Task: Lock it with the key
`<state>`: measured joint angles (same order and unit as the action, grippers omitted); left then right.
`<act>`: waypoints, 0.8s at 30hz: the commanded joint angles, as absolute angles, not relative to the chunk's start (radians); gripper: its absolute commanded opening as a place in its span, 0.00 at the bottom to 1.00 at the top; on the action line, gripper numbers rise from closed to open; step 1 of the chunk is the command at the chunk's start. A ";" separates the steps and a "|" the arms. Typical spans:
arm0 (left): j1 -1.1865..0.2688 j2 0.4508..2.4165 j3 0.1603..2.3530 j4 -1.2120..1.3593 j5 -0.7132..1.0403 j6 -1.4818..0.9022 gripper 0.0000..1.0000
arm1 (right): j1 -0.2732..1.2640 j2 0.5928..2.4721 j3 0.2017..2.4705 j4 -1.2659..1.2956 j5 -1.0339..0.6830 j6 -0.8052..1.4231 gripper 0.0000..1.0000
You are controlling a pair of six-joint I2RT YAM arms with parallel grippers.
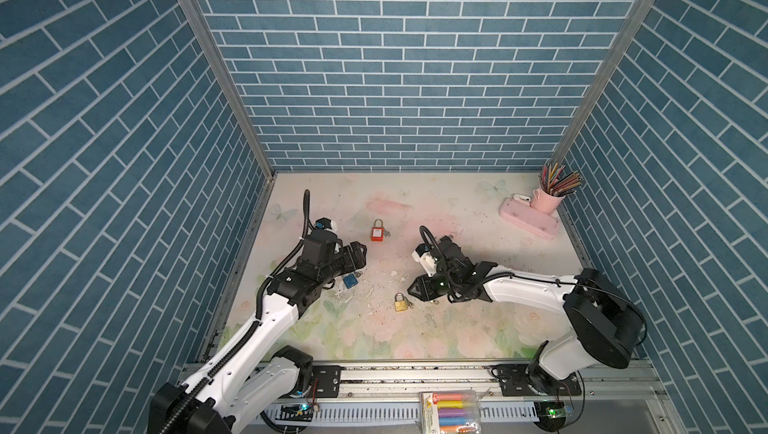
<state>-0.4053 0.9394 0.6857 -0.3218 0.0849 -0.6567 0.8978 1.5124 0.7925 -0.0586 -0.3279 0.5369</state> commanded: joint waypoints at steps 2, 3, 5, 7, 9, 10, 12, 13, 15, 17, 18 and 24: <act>-0.398 0.929 0.690 -0.302 0.098 -0.629 0.87 | 0.893 1.452 0.813 -0.223 -0.220 0.430 0.41; -0.400 0.932 0.690 -0.299 0.107 -0.626 0.87 | 0.894 1.445 0.813 -0.252 -0.198 0.409 0.43; -0.404 0.940 0.695 -0.304 0.111 -0.621 0.87 | 0.895 1.438 0.811 -0.297 -0.163 0.376 0.47; -0.424 0.956 0.700 -0.315 0.108 -0.621 0.87 | 0.894 1.437 0.809 -0.330 -0.137 0.347 0.50; -0.455 0.974 0.706 -0.325 0.101 -0.627 0.87 | 0.894 1.443 0.806 -0.353 -0.111 0.326 0.52; -0.472 0.984 0.707 -0.328 0.093 -0.630 0.87 | 0.894 1.447 0.804 -0.358 -0.100 0.319 0.52; -0.508 1.003 0.709 -0.330 0.077 -0.642 0.87 | 0.894 1.459 0.797 -0.362 -0.080 0.303 0.53; -0.520 1.011 0.706 -0.327 0.077 -0.648 0.87 | 0.894 1.467 0.795 -0.362 -0.073 0.297 0.53; -0.532 1.029 0.704 -0.320 0.080 -0.661 0.87 | 0.893 1.486 0.795 -0.358 -0.071 0.288 0.53; -0.538 1.040 0.702 -0.315 0.086 -0.669 0.87 | 0.894 1.505 0.797 -0.349 -0.083 0.280 0.51; -0.538 1.046 0.703 -0.314 0.085 -0.673 0.87 | 0.894 1.517 0.800 -0.346 -0.090 0.275 0.50; -0.538 1.056 0.704 -0.322 0.075 -0.687 0.87 | 0.894 1.595 0.828 -0.352 -0.098 0.256 0.46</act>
